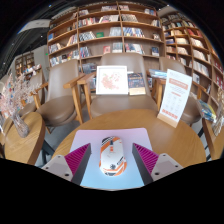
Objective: Arrange mouse
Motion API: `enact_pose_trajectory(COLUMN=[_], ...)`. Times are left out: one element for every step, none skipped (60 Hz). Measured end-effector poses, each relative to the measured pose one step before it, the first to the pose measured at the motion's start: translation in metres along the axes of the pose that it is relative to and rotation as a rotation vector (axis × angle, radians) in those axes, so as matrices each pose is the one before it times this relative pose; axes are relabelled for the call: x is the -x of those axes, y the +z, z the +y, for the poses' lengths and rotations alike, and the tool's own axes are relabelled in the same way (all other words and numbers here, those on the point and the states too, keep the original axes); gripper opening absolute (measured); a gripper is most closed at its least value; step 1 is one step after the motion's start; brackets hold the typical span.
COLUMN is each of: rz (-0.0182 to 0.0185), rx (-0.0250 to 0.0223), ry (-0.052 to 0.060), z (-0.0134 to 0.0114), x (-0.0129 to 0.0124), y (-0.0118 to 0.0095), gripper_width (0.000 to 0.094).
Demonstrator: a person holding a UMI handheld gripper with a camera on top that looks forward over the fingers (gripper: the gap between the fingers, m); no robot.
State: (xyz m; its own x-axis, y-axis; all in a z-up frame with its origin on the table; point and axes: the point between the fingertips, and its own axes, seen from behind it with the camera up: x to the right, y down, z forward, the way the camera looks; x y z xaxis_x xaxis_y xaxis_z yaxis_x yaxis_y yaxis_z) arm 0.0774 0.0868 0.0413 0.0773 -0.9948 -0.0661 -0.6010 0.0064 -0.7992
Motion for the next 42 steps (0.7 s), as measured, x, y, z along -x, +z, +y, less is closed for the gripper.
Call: enact_pose_trajectory(rz=[0.00123,0.00457,0.00329,0.00296,0.00364,0.00342,0.00380,0.00259,0.00616,0.00742,0.00745,0.00608,0.00424,0.00195,-0.00024,-0.00139,0.00006,0.00034,-0.00006,0.00071,0.00296,0.00454,0.00468,0.00404,0.00276,0.00203,0.00162,0.00178,0.00128,0.00011,-0.00090,-0.00006,0.00112,0.00366,0.00540,0.00617,0.00559,0.00326,0.00101,-0.00194,-0.00583,-0.00774], rx=[-0.00772,-0.00687,-0.00888,-0.01019,-0.01056,-0.01036,-0.00996,-0.00837,-0.00889,-0.00853,-0.00778,-0.00681,-0.00680,-0.00764,-0.00666,-0.00519,-0.00691,-0.00746,-0.00597,-0.00339,-0.00134,0.00008,-0.00130,-0.00089,-0.00081,0.00026,0.00055,-0.00077,-0.00280,-0.00419,-0.00579,-0.00494,-0.00453,-0.00384,-0.00373,-0.00359,-0.00352,-0.00240,-0.00148,0.00008,0.00195,0.00208], ry=[-0.0004,-0.0007,-0.0002,0.0009,0.0000,-0.0027,-0.0051,-0.0044,-0.0037,-0.0007,-0.0004,-0.0010,-0.0013,-0.0010,0.0005,0.0005,-0.0004,-0.0029,-0.0054,-0.0062,-0.0047,-0.0030,-0.0019,-0.0015,0.0005,0.0027,0.0045,0.0061,0.0049,0.0026,-0.0011,-0.0014,-0.0034,-0.0038,-0.0039,-0.0041,-0.0048,-0.0064,-0.0047,-0.0015,0.0031,0.0056], z=[-0.00244,-0.00237,-0.00249,-0.00254,-0.00275,-0.00242,-0.00186,-0.00272,-0.00027,-0.00077,-0.00013,0.00035,0.00066,0.00023,0.00065,-0.00055,0.00092,0.00098,0.00134,0.00183,0.00193,0.00246,0.00478,0.00151,0.00209,0.00251,0.00262,0.00233,0.00203,0.00184,0.00445,0.00087,0.00090,0.00116,0.00113,0.00106,0.00387,0.00143,0.00205,0.00195,0.00234,0.00223], x=[-0.00048,-0.00050,-0.00049,-0.00061,-0.00057,-0.00078,-0.00111,-0.00243,-0.00182,-0.00179,-0.00242,-0.00200,-0.00158,-0.00097,-0.00130,-0.00267,-0.00122,-0.00091,-0.00106,-0.00142,-0.00205,-0.00198,-0.00131,-0.00134,-0.00161,-0.00153,-0.00149,-0.00143,-0.00076,-0.00100,-0.00180,-0.00072,-0.00122,-0.00165,-0.00197,-0.00172,-0.00083,-0.00108,-0.00062,-0.00002,0.00033,0.00094], y=[-0.00819,-0.01011,-0.00986,-0.01023,-0.01040,-0.01053,-0.01072,-0.01177,-0.01119,-0.01076,-0.01100,-0.01048,-0.01067,-0.01004,-0.01052,-0.00915,-0.00978,-0.00930,-0.00909,-0.00892,-0.00840,-0.00813,-0.01123,-0.00701,-0.00650,-0.00607,-0.00654,-0.00651,-0.00643,-0.00615,-0.00851,-0.00534,-0.00531,-0.00525,-0.00512,-0.00512,-0.00635,-0.00459,-0.00386,-0.00339,-0.00341,-0.00309], gripper_width=[0.0854,0.0856,0.0856,0.0853,0.0851,0.0853,0.0854,0.0854,0.0855,0.0856,0.0857,0.0854,0.0854,0.0855,0.0856,0.0856,0.0856,0.0856,0.0856,0.0855,0.0854,0.0855,0.0855,0.0853,0.0850,0.0850,0.0852,0.0853,0.0854,0.0858,0.0860,0.0859,0.0860,0.0858,0.0858,0.0860,0.0860,0.0860,0.0856,0.0860,0.0860,0.0857])
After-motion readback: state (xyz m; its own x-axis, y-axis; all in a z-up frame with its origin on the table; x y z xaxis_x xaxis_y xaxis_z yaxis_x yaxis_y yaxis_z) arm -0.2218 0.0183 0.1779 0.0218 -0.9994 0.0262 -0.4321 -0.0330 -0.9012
